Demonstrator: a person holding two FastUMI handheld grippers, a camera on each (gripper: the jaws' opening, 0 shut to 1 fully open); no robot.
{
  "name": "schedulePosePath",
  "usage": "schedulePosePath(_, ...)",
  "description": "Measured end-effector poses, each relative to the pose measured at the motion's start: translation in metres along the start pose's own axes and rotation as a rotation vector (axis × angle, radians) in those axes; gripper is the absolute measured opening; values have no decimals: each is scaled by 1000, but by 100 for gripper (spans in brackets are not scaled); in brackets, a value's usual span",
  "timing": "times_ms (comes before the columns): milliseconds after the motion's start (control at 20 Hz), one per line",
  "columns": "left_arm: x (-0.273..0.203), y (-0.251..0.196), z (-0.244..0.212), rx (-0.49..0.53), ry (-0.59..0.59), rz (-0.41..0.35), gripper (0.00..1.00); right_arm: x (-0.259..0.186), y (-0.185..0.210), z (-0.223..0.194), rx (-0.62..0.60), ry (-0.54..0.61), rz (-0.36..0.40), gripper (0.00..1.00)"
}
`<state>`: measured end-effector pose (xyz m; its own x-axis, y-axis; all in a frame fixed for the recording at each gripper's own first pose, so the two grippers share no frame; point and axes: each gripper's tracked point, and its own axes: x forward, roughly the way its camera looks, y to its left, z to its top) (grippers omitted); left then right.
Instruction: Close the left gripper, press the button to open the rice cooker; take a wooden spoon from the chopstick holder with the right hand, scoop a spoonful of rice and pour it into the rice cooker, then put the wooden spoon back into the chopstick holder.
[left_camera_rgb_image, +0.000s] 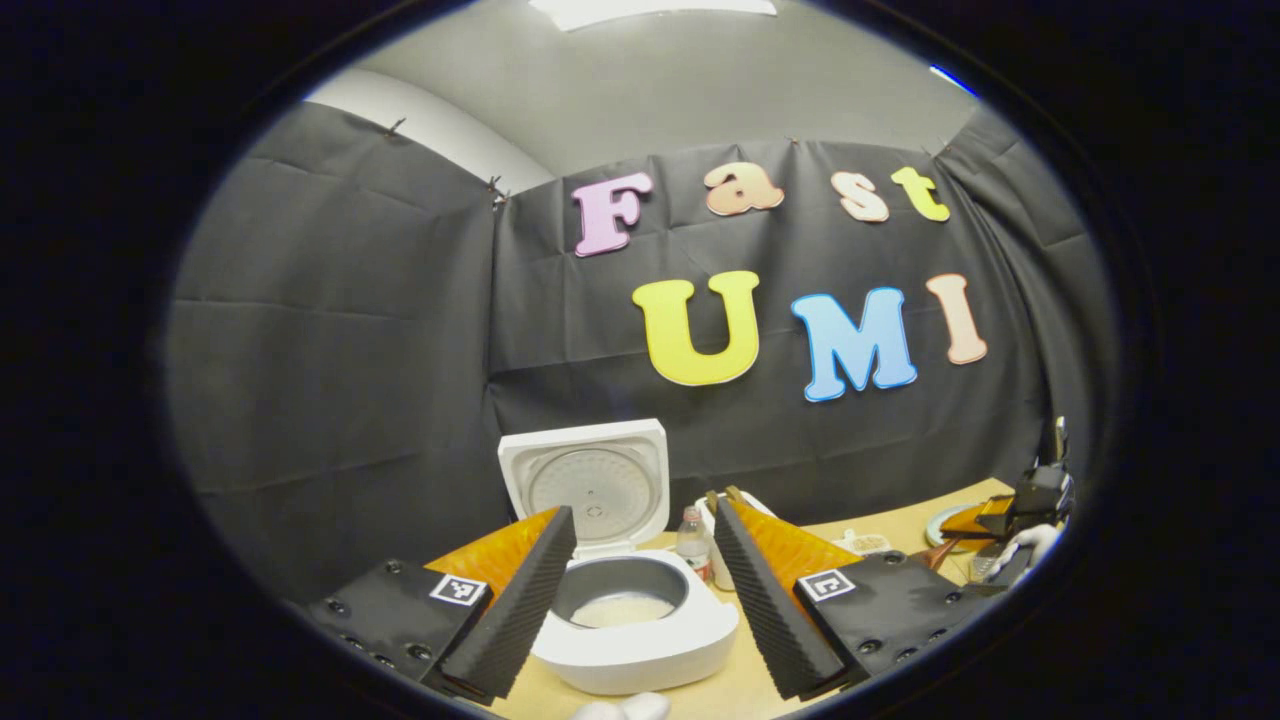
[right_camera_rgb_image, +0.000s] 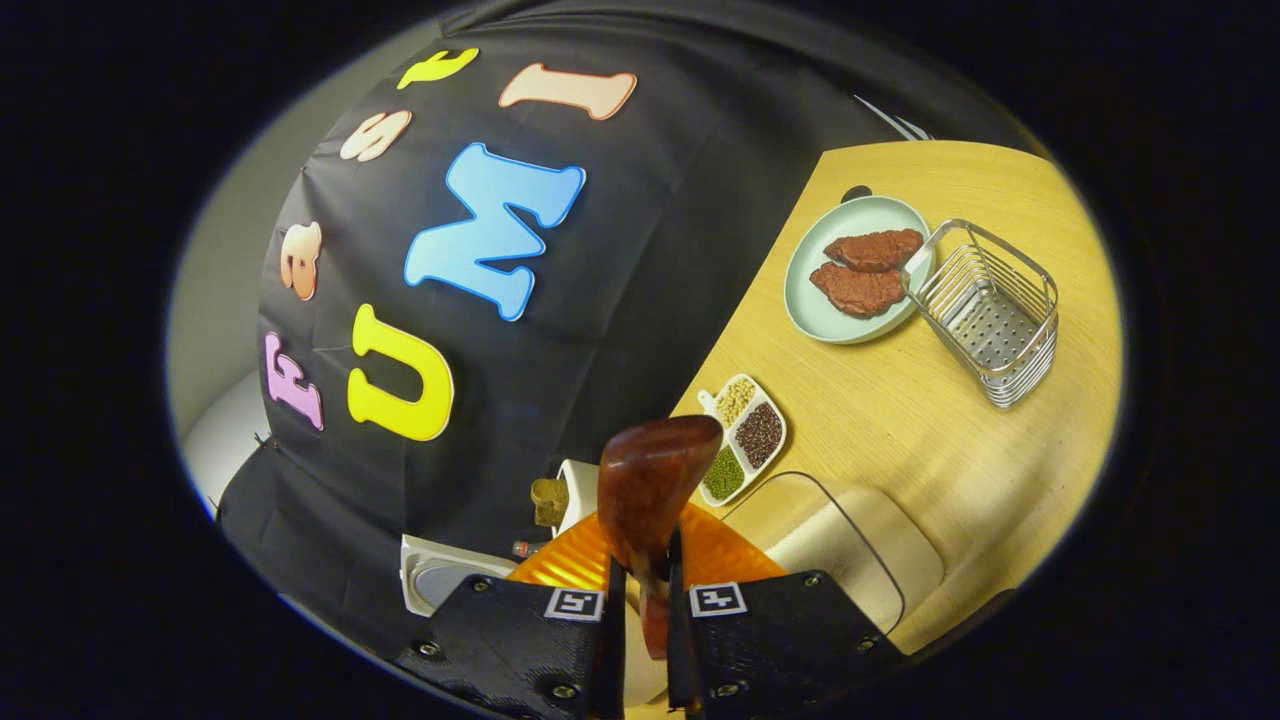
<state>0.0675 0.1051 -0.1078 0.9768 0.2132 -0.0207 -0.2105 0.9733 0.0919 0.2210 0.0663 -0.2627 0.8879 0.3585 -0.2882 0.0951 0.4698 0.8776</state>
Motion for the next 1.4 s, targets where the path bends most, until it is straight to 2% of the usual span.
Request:
schedulePosePath(50,-1,3,-1,-2,2,2,99,-1,10,1,1,-1,12,17)
schedulePosePath(250,-7,14,-9,-10,11,3,97,-4,59,-6,-7,8,47,17)
schedulePosePath(400,-14,24,-14,-10,14,18,99,1,100,-31,-16,39,74,17)
schedulePosePath(600,-23,43,-27,-14,41,43,99,23,153,-91,-9,113,123,17)
schedulePosePath(900,-37,80,-35,7,51,97,99,68,206,-194,17,228,163,17)
schedulePosePath(1200,-41,92,-37,3,54,137,99,105,222,-270,-56,297,155,17)
schedulePosePath(1400,-45,98,-35,-3,43,143,99,119,215,-274,-162,241,138,17)
